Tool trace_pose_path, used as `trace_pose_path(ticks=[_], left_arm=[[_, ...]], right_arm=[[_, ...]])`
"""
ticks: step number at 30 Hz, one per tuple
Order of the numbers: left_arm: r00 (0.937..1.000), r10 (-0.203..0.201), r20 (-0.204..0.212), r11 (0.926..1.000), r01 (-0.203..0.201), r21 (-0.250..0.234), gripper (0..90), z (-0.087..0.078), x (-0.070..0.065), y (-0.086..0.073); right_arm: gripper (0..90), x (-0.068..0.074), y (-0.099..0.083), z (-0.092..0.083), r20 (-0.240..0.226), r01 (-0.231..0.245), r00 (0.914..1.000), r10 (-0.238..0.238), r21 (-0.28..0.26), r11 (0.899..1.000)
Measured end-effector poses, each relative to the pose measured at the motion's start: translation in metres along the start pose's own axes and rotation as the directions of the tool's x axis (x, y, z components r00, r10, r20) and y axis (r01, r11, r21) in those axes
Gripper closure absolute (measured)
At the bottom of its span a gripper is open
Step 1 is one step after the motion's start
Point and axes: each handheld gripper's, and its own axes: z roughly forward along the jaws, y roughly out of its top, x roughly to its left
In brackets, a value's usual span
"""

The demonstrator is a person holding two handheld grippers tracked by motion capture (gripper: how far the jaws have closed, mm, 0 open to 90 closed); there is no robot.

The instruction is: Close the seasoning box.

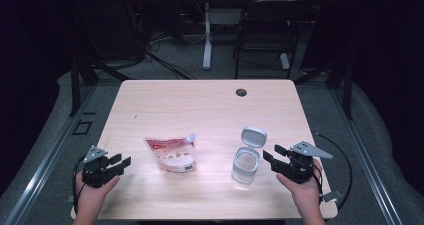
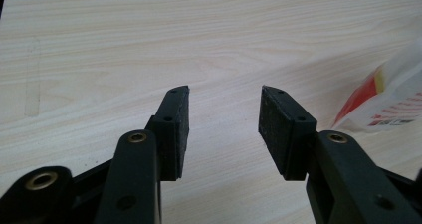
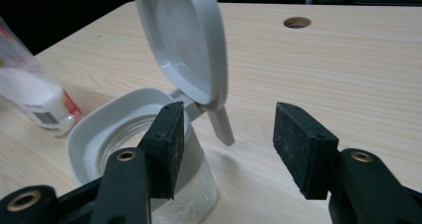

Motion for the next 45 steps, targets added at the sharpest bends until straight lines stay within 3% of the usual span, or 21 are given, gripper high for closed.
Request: trace_pose_path(ticks=[1, 2, 4, 6, 7, 10, 13, 19, 23, 25, 29, 33, 36, 38, 45], left_arm=[[1.0, 0.006, -0.001, 1.0, -0.006, -0.001, 54.9, 0.0, -0.001, 0.001], [0.9999, 0.014, 0.001, 0.9999, -0.014, -0.003, 53.8, -0.001, -0.002, 0.001], [0.9995, 0.031, 0.002, 0.9995, -0.031, -0.007, 53.8, -0.001, -0.003, 0.002], [0.9989, 0.045, 0.011, 0.9989, -0.045, -0.011, 53.5, -0.001, -0.004, 0.002], [0.9983, 0.057, 0.014, 0.9983, -0.057, -0.011, 52.1, 0.0, -0.004, 0.002], [0.9983, 0.057, 0.012, 0.9983, -0.057, -0.015, 51.9, -0.001, -0.005, 0.002], [0.9979, 0.059, 0.026, 0.998, -0.059, -0.022, 51.7, -0.003, -0.008, 0.005], [0.9954, 0.061, 0.073, 0.998, -0.06, -0.019, 50.4, -0.01, -0.018, 0.013], [0.9915, 0.083, 0.1, 0.9965, -0.083, -0.005, 49.7, -0.015, -0.028, 0.018], [0.9858, 0.108, 0.128, 0.9941, -0.105, -0.028, 49.5, -0.02, -0.036, 0.024], [0.9796, 0.139, 0.146, 0.9901, -0.134, -0.043, 49.6, -0.026, -0.044, 0.031], [0.9709, 0.166, 0.172, 0.9856, -0.159, -0.057, 49.7, -0.035, -0.054, 0.044], [0.9653, 0.178, 0.191, 0.9836, -0.169, -0.064, 50.1, -0.039, -0.06, 0.054], [0.9635, 0.18, 0.198, 0.9833, -0.171, -0.063, 51.5, -0.04, -0.064, 0.06], [0.9568, 0.194, 0.216, 0.9809, -0.187, -0.054, 56.1, -0.039, -0.074, 0.078]], right_arm=[[44.9, -0.001, 0.0, 0.0, 0.016, -0.001, 0.9999, 0.001, 0.004, 1.0], [36.9, -0.005, -0.001, 0.0, 0.066, -0.037, 0.9973, 0.034, 0.048, 0.998], [34.3, -0.007, -0.001, 0.0, 0.079, -0.047, 0.996, 0.042, 0.058, 0.997], [27.2, -0.01, -0.001, -0.001, 0.079, -0.056, 0.9956, 0.051, 0.063, 0.996], [19.6, -0.01, -0.002, -0.002, 0.064, -0.055, 0.9966, 0.051, 0.062, 0.997], [16.3, -0.009, -0.002, -0.004, 0.046, -0.043, 0.9981, 0.04, 0.065, 0.997], [16.4, -0.004, -0.002, -0.004, 0.059, -0.012, 0.9982, 0.007, 0.071, 0.997], [32.3, 0.002, 0.001, -0.007, 0.08, 0.024, 0.9964, -0.029, 0.053, 0.998], [47.2, 0.003, 0.005, -0.009, 0.048, 0.018, 0.9986, -0.021, 0.065, 0.998], [49.4, 0.005, 0.007, -0.011, 0.028, 0.023, 0.9993, -0.025, 0.065, 0.998], [51.2, 0.009, 0.009, -0.012, 0.022, 0.041, 0.9989, -0.042, 0.057, 0.998], [51.2, 0.016, 0.016, -0.011, 0.007, 0.106, 0.9943, -0.107, 0.06, 0.993], [53.0, 0.021, 0.02, -0.011, 0.012, 0.124, 0.9921, -0.125, 0.067, 0.99], [57.5, 0.029, 0.027, -0.011, -0.034, 0.133, 0.9908, -0.131, 0.054, 0.99], [59.7, 0.041, 0.041, -0.009, -0.083, 0.153, 0.9853, -0.149, 0.045, 0.987]])
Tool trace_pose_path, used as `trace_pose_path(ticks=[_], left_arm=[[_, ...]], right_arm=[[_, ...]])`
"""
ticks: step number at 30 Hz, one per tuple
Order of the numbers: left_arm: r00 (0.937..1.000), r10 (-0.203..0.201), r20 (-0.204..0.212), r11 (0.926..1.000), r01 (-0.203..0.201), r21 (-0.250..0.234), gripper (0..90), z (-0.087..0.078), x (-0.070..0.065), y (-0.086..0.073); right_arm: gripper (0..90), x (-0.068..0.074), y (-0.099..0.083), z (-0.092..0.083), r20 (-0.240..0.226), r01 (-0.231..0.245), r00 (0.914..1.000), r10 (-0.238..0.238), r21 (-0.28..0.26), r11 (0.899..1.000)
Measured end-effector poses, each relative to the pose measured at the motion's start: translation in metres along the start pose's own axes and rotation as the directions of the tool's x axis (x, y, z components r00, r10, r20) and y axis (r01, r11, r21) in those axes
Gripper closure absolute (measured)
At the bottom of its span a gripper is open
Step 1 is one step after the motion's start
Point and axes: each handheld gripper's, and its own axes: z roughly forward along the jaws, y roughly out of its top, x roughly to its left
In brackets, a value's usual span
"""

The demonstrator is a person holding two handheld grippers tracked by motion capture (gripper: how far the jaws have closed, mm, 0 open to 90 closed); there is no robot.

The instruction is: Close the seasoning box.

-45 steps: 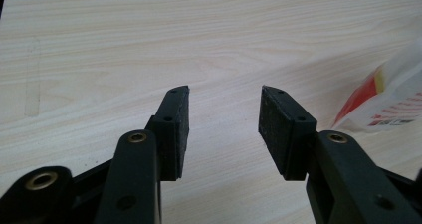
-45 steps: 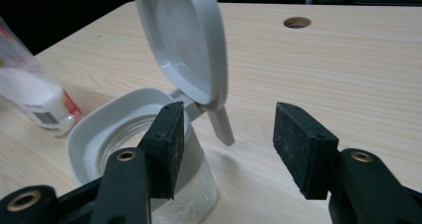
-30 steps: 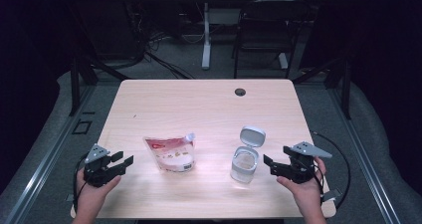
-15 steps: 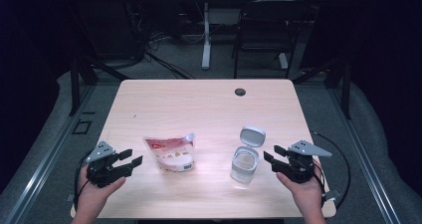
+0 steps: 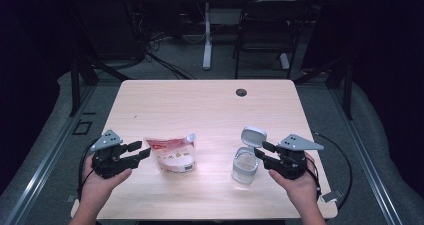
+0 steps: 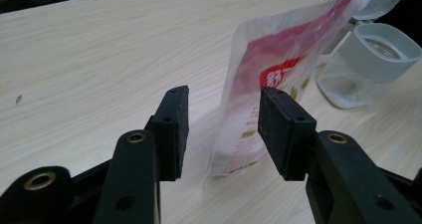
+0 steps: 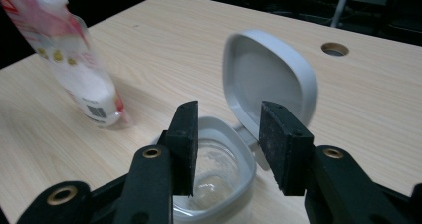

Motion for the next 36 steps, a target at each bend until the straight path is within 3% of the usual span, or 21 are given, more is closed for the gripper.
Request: trace_pose_path(ticks=[4, 7, 10, 21, 25, 30, 36], left_arm=[[0.9997, 0.011, 0.021, 0.9999, -0.011, 0.004, 57.8, 0.001, -0.004, 0.009], [0.9999, 0.01, 0.014, 0.9999, -0.01, -0.004, 58.6, 0.002, -0.005, 0.012], [0.9993, 0.0, 0.039, 1.0, 0.0, -0.004, 60.9, 0.004, -0.004, 0.011], [0.9991, 0.014, 0.041, 0.9999, -0.014, -0.004, 65.5, 0.003, -0.002, 0.006], [0.999, 0.014, 0.042, 0.9999, -0.014, -0.006, 66.9, 0.002, -0.002, 0.006], [0.9989, 0.013, 0.044, 0.9999, -0.013, -0.008, 66.9, 0.003, -0.001, 0.006], [0.9985, 0.008, 0.055, 1.0, -0.008, -0.004, 66.2, 0.004, 0.001, 0.005]], right_arm=[[59.9, 0.006, 0.009, 0.003, -0.025, 0.008, 0.9997, -0.009, -0.02, 1.0], [60.2, 0.008, 0.011, 0.006, -0.03, 0.015, 0.9994, -0.016, -0.016, 1.0], [60.2, 0.013, 0.014, 0.01, -0.042, 0.022, 0.9989, -0.022, -0.009, 1.0], [61.4, 0.034, 0.023, 0.034, -0.095, 0.054, 0.9941, -0.053, 0.007, 0.999], [62.1, 0.049, 0.027, 0.051, -0.148, 0.091, 0.9851, -0.087, 0.019, 0.996], [62.2, 0.064, 0.033, 0.067, -0.177, 0.14, 0.9753, -0.133, 0.03, 0.99], [62.4, 0.072, 0.039, 0.079, -0.217, 0.144, 0.9665, -0.136, 0.021, 0.989]])
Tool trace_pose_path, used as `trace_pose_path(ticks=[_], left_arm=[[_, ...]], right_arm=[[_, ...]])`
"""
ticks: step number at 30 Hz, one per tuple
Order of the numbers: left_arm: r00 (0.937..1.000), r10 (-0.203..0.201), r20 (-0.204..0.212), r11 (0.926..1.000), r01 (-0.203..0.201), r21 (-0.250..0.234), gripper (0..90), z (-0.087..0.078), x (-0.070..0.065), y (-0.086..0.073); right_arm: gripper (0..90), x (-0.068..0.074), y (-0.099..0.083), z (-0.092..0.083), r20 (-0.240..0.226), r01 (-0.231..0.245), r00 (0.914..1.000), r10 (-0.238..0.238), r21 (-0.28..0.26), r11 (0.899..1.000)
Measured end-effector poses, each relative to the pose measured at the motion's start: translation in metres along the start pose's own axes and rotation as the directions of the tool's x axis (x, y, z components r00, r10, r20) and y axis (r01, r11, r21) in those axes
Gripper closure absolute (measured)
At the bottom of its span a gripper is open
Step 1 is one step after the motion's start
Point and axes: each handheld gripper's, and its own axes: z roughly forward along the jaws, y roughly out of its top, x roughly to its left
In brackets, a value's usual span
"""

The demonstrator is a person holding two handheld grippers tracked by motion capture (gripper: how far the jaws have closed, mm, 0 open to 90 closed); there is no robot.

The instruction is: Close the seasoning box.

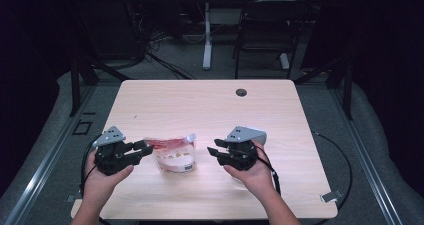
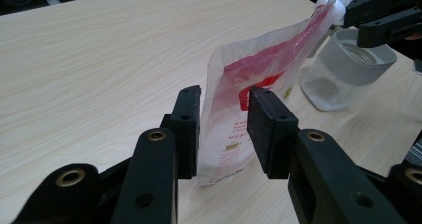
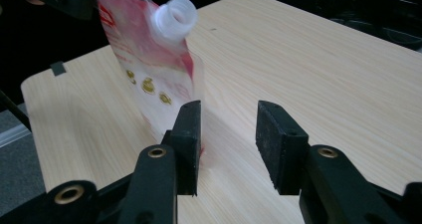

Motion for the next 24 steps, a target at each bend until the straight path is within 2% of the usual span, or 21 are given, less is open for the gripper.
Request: trace_pose_path(ticks=[1, 7, 15, 19, 20, 24], left_arm=[[1.0, 0.0, 0.002, 1.0, 0.0, -0.002, 66.3, 0.0, 0.0, 0.0], [1.0, 0.001, 0.005, 1.0, -0.001, -0.007, 67.9, -0.001, 0.001, 0.0], [1.0, 0.01, -0.001, 0.9999, -0.01, -0.012, 70.5, -0.003, 0.0, 0.001], [1.0, 0.005, 0.003, 0.9999, -0.005, -0.008, 72.7, -0.002, 0.001, 0.0], [1.0, 0.003, 0.005, 0.9999, -0.003, -0.01, 73.4, -0.002, 0.002, -0.001], [0.9999, -0.005, 0.014, 1.0, 0.005, -0.008, 74.5, -0.002, 0.002, 0.0]], right_arm=[[61.8, 0.002, 0.002, 0.006, -0.02, -0.001, 0.9998, 0.001, -0.011, 1.0], [60.7, 0.009, 0.011, 0.021, -0.054, 0.016, 0.9984, -0.018, -0.026, 1.0], [61.1, 0.014, 0.02, 0.032, -0.091, 0.023, 0.9955, -0.027, -0.041, 0.999], [63.0, 0.015, 0.023, 0.036, -0.1, 0.021, 0.9947, -0.025, -0.041, 0.999], [66.5, 0.015, 0.024, 0.036, -0.099, 0.016, 0.9948, -0.02, -0.041, 0.999], [70.6, 0.013, 0.025, 0.035, -0.115, 0.0, 0.9934, -0.006, -0.049, 0.999]])
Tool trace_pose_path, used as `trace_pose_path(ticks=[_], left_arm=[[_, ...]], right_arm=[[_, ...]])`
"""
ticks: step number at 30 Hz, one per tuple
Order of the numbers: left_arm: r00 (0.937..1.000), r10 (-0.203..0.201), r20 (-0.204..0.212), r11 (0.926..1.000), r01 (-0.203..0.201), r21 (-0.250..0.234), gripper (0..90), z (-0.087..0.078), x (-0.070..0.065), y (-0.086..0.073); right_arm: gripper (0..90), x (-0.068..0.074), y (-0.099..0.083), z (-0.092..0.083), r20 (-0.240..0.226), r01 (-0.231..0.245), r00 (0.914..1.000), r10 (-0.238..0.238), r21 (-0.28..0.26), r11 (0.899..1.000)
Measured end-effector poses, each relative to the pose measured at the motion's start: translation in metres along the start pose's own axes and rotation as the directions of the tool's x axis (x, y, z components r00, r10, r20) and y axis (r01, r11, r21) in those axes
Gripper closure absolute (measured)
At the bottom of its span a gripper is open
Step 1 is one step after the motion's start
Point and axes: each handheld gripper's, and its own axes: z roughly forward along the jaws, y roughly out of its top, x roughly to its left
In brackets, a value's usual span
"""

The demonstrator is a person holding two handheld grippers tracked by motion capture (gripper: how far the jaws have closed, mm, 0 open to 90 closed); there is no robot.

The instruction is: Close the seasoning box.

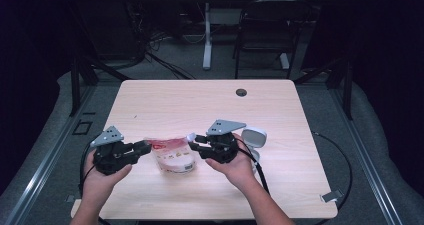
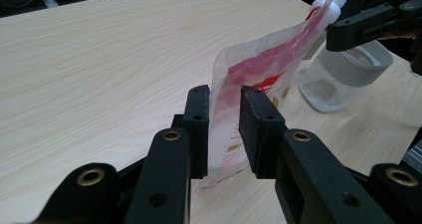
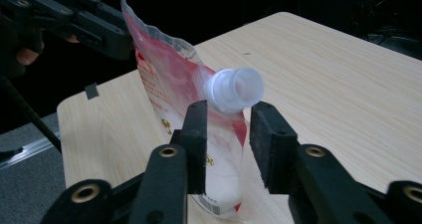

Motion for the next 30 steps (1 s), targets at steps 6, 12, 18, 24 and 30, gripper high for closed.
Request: trace_pose_path(ticks=[6, 12, 18, 24, 30], left_arm=[[1.0, -0.003, 0.001, 1.0, 0.003, 0.004, 76.1, 0.0, 0.001, 0.001], [0.9999, -0.012, 0.003, 0.9999, 0.012, -0.001, 78.1, 0.0, 0.002, 0.001], [0.9997, -0.013, 0.022, 0.9999, 0.013, -0.002, 78.6, 0.001, 0.002, 0.002], [0.9988, -0.01, 0.048, 0.9998, 0.011, -0.016, 80.5, 0.003, -0.002, 0.005], [0.9979, 0.015, 0.064, 0.9998, -0.015, -0.01, 83.9, 0.011, -0.01, 0.009]], right_arm=[[70.7, 0.001, 0.002, 0.0, -0.007, -0.012, 0.9999, 0.012, -0.003, 1.0], [71.3, 0.002, 0.001, -0.001, 0.0, -0.005, 1.0, 0.005, -0.004, 1.0], [71.5, 0.005, 0.0, -0.006, 0.011, -0.003, 0.9999, 0.003, -0.017, 1.0], [71.6, 0.008, -0.002, -0.018, 0.03, 0.007, 0.9995, -0.006, -0.02, 1.0], [71.6, 0.007, -0.008, -0.031, 0.041, -0.007, 0.9991, 0.008, -0.015, 1.0]])
